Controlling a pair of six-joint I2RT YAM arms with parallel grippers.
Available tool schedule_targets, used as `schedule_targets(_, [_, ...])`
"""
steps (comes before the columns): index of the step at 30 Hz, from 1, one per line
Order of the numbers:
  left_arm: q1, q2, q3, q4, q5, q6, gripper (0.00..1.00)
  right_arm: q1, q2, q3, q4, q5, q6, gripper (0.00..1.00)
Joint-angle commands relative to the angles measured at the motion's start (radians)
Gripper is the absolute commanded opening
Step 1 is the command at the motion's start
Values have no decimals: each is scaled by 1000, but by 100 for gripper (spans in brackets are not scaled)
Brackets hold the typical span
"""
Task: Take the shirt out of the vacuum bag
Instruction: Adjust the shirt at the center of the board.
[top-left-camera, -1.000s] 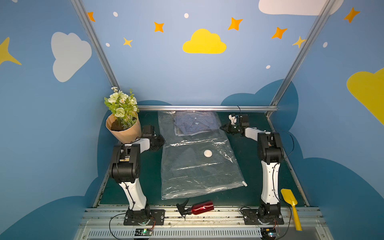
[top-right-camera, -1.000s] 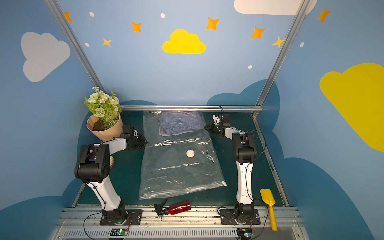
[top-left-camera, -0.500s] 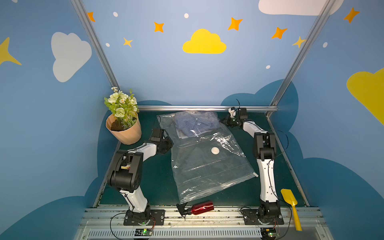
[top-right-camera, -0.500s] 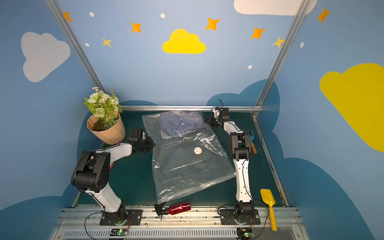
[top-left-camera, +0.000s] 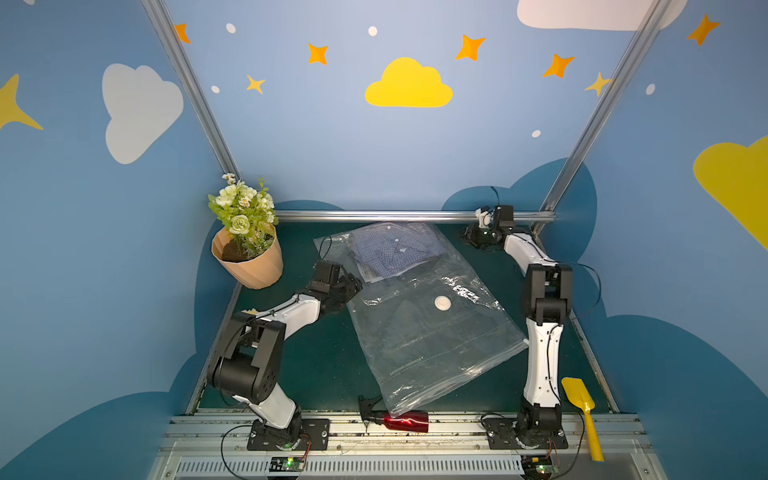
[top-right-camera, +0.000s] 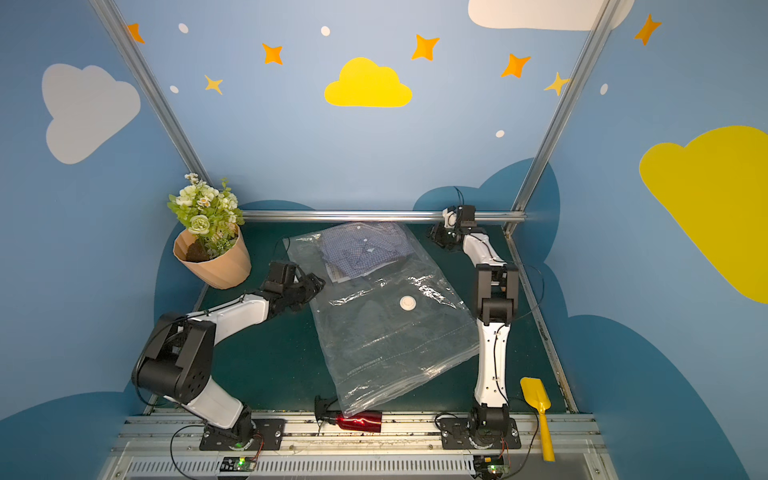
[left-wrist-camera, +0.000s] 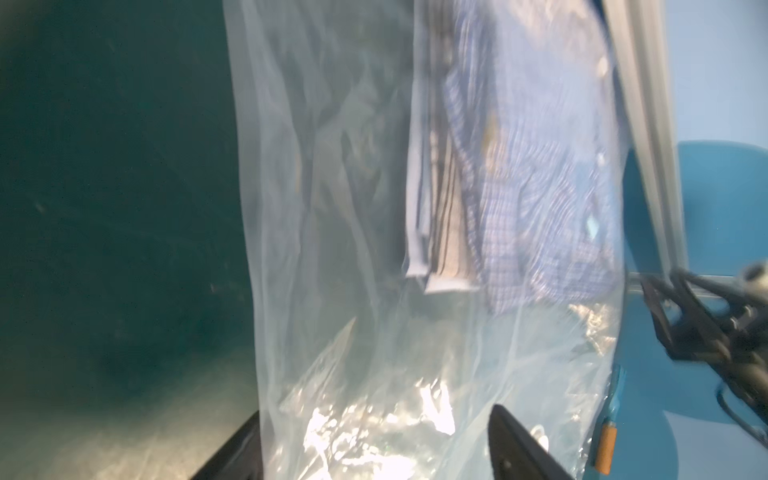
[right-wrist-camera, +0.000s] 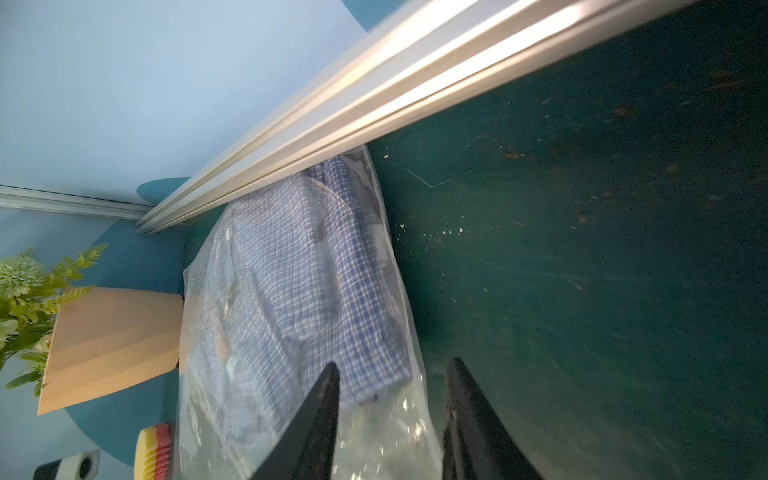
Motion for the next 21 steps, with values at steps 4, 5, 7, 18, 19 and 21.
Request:
schedule_targets(4, [150, 43, 108, -1, 8, 68, 81, -13, -439, -389, -8, 90, 7, 45])
schedule_targets(5, [172, 66, 133, -6, 10, 82, 81, -15, -513, -482, -3, 92, 24, 46])
schedule_targets(7, [206, 123, 179, -17, 61, 97, 81, -11, -635, -611, -20, 107, 56, 48])
schedule_targets(18, [287, 411, 394, -35, 177, 148, 80, -58, -1196, -1081, -385, 267, 222, 55])
schedule_targets(19, [291, 429, 413, -36, 183, 151, 80, -64, -1220, -1108, -413, 277, 250, 56])
schedule_targets(21, [294, 466, 457, -46, 197, 164, 79, -76, -1272, -1180, -450, 288, 313, 56])
